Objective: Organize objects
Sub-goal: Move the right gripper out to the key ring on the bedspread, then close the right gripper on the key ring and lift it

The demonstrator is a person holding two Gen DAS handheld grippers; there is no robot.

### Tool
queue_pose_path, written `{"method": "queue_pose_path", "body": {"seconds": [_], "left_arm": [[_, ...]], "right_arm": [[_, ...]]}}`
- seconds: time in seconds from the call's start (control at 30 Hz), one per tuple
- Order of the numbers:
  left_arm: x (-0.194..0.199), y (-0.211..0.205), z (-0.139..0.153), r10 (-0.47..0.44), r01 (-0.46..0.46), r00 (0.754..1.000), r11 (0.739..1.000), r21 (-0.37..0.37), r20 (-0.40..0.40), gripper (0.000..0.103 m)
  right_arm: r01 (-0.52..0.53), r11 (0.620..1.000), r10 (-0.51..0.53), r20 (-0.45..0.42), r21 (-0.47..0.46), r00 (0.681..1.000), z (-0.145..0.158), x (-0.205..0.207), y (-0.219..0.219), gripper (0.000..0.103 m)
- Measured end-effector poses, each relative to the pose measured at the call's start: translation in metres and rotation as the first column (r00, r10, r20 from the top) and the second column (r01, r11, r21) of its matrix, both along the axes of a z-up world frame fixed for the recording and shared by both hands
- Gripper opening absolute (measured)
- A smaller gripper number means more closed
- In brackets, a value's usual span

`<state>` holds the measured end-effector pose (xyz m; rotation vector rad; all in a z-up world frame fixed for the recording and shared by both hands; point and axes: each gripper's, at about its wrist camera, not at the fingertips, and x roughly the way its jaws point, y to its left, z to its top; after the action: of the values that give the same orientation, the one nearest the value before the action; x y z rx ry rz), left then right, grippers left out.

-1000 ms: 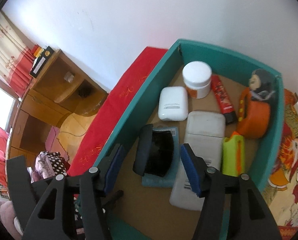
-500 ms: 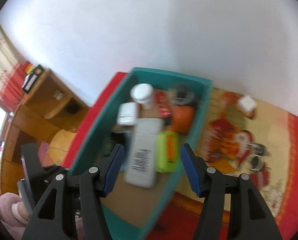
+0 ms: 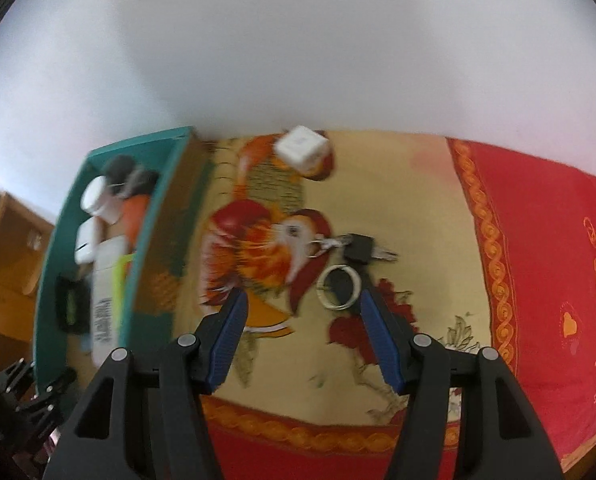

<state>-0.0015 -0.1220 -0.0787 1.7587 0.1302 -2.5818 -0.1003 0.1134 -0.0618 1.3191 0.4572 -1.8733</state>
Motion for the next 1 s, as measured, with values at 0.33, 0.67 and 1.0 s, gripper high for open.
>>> {"method": "queue_pose_path", "body": {"seconds": [0.33,0.67,1.0], "left_arm": [[-0.007,-0.012,-0.008,-0.001,0.001,1.000,1.000,-0.004,0.001,0.033],[-0.006,-0.015,-0.007,-0.003,0.003,1.000,1.000,-0.013,0.000,0.033],[-0.002,-0.014,-0.005,-0.001,0.001,1.000,1.000,-0.012,-0.001,0.033]], "right_arm": [[0.037,0.999,-0.037,-0.002,0.022,0.999,-0.015,-0.022,0.001,0.050],[0.013,0.999,-0.010,-0.048,0.047,0.999,-0.019,-0.033,-0.003,0.020],[-0.010,0.999,0.013,-0.042,0.052,0.999,-0.019,-0.038,0.003,0.004]]}}
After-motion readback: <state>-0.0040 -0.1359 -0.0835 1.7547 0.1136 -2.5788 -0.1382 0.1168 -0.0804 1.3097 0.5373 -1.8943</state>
